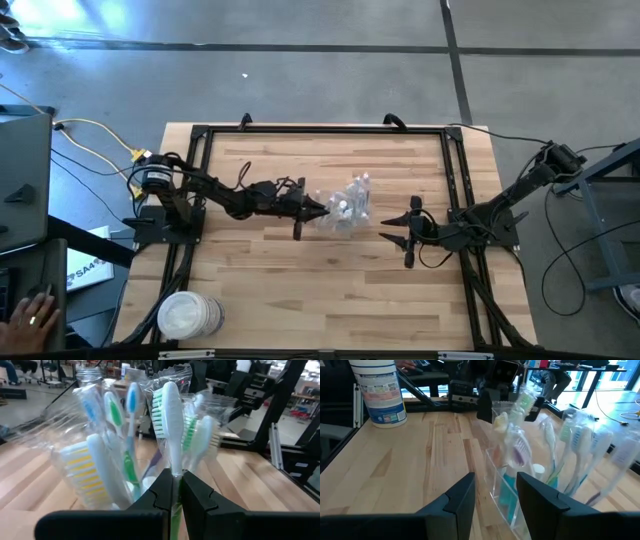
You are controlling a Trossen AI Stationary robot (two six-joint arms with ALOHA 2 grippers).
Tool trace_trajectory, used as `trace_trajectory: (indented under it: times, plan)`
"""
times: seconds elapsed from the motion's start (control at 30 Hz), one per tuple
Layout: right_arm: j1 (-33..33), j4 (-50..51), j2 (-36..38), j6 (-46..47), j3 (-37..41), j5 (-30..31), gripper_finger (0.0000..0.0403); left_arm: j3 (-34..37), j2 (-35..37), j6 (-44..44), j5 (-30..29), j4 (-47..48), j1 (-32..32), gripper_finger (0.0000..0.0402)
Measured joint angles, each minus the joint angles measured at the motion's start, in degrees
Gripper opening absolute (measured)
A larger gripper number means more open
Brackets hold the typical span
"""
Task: Pick & Place toothbrushing station
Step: Put the green toothbrush into the wire organizer
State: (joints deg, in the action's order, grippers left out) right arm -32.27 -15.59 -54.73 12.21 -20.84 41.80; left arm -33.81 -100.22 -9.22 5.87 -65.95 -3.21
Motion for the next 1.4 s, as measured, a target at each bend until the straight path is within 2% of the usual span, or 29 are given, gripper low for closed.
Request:
trace_trajectory:
  times: [0.2, 0.57, 0.7, 1.1, 1.4]
  plan:
    - [0.0, 0.1, 0.0, 0.0, 0.0, 0.0, 0.0138, 3.7, 0.0, -0.6, -0.4, -4.8, 1.1, 0.0015]
    - [0.0, -0.4, 0.0, 0.0, 0.0, 0.0, 0.0138, 3.7, 0.0, -0.1, 0.3, -2.0, 1.0, 0.0015]
    - [0.0, -0.5, 0.0, 0.0, 0.0, 0.0, 0.0138, 3.8, -0.1, 0.2, 3.2, -3.4, 1.0, 0.0017]
    - [0.0, -0.4, 0.0, 0.0, 0.0, 0.0, 0.0138, 3.8, -0.1, -0.4, 4.2, -4.4, 1.0, 0.01]
    - [0.0, -0.5, 0.0, 0.0, 0.0, 0.1, 0.0138, 3.7, 1.4, -0.3, 3.2, -4.6, 1.0, 0.0111]
